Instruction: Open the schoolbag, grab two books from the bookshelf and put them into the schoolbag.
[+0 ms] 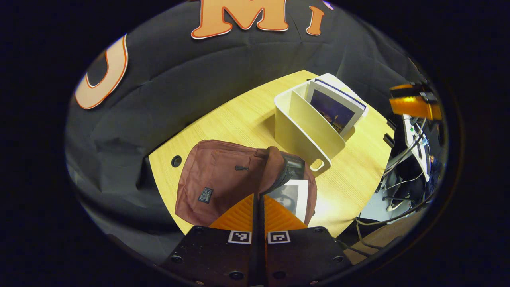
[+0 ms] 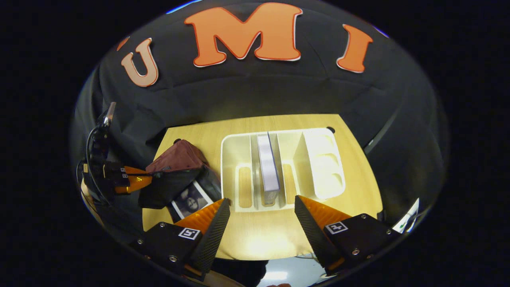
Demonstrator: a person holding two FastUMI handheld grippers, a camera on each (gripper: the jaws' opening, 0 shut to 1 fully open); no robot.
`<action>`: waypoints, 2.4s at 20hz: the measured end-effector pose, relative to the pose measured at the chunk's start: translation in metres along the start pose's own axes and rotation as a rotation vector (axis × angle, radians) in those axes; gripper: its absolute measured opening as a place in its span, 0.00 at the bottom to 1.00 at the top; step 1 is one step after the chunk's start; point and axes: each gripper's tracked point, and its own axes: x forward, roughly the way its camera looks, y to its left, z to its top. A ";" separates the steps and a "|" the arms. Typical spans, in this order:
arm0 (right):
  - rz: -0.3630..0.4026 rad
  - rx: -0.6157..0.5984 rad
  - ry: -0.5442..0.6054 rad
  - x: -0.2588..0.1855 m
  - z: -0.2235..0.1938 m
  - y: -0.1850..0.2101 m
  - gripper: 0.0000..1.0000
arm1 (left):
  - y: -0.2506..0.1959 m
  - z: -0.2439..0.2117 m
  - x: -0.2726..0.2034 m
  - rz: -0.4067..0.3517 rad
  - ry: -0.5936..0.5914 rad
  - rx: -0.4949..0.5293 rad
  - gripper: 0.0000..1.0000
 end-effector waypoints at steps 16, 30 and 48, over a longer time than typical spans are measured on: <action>0.005 -0.078 0.295 0.142 0.021 -0.010 0.99 | 0.018 -0.001 0.004 0.036 0.020 -0.054 0.01; -0.020 -0.020 0.399 0.170 -0.016 -0.019 0.41 | 0.016 -0.001 0.003 0.034 0.024 -0.054 0.01; -0.012 -0.019 0.170 0.037 0.074 -0.015 0.36 | 0.021 -0.005 0.010 0.018 0.033 -0.067 0.00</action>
